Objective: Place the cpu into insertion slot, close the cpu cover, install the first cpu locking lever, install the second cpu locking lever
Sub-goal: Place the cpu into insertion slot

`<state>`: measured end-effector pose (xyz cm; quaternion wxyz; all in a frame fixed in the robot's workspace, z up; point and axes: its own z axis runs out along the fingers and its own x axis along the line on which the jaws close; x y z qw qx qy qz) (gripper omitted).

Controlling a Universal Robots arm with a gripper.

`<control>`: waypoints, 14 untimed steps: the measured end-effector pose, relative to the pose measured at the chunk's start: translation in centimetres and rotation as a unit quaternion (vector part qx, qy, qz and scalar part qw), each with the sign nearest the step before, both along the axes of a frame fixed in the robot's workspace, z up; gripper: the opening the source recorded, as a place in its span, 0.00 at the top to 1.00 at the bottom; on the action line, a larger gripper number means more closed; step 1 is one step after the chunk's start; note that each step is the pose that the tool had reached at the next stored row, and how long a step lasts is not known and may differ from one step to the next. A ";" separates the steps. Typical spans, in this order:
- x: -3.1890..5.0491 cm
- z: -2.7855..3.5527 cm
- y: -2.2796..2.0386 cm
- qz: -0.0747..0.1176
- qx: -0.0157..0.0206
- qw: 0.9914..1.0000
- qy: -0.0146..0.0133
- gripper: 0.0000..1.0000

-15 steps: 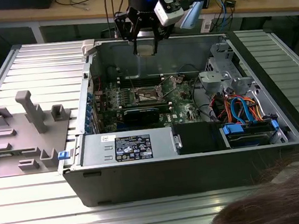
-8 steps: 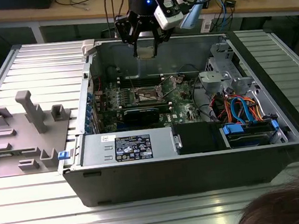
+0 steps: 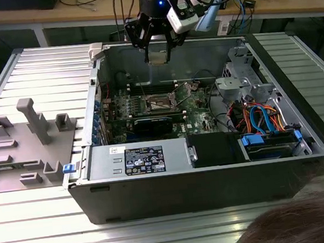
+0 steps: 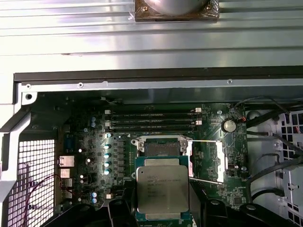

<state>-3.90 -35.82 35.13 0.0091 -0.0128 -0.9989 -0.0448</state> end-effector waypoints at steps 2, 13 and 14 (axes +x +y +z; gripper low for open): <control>0.00 -0.02 0.00 0.000 0.000 1.000 0.000 0.46; -0.01 -1.35 0.00 0.000 0.000 1.000 0.000 0.46; -0.01 -1.36 0.00 0.000 0.000 1.000 0.000 0.46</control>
